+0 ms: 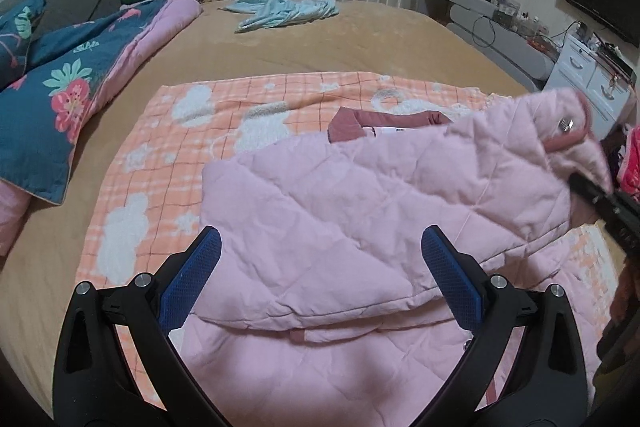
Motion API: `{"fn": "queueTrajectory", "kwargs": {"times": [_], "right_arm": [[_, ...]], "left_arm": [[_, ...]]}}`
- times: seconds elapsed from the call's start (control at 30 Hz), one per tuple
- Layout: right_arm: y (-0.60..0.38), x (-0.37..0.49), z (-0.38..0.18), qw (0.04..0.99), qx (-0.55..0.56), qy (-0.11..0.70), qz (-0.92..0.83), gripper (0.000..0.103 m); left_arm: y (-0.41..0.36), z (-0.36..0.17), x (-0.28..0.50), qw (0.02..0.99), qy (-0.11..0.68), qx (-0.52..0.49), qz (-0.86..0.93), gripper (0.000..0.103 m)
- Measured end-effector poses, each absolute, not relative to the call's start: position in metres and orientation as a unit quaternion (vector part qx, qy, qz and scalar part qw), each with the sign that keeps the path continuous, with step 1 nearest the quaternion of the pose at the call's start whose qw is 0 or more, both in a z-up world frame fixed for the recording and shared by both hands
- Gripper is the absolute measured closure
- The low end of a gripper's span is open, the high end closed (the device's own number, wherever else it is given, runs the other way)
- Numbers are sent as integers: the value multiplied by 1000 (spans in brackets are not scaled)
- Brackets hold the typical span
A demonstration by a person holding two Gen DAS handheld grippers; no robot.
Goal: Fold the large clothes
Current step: 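Lift the sleeve cuff with the right gripper and lay it straighter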
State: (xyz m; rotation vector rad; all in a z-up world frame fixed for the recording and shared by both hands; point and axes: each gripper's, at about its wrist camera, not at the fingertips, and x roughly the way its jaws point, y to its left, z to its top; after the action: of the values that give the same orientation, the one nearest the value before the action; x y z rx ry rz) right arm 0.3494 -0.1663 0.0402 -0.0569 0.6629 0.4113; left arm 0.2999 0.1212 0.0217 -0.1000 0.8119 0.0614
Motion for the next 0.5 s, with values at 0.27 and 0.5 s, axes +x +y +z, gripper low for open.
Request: {"fn": "queueTrajectory", "kwargs": {"times": [0.27, 0.5], "right_arm": [[-169, 356, 13, 916, -19, 358, 183, 86], [-173, 354, 5, 911, -21, 373, 176, 81]], "left_arm": [[119, 9, 309, 912, 406, -47, 24, 9], [113, -7, 317, 905, 423, -49, 16, 9]]}}
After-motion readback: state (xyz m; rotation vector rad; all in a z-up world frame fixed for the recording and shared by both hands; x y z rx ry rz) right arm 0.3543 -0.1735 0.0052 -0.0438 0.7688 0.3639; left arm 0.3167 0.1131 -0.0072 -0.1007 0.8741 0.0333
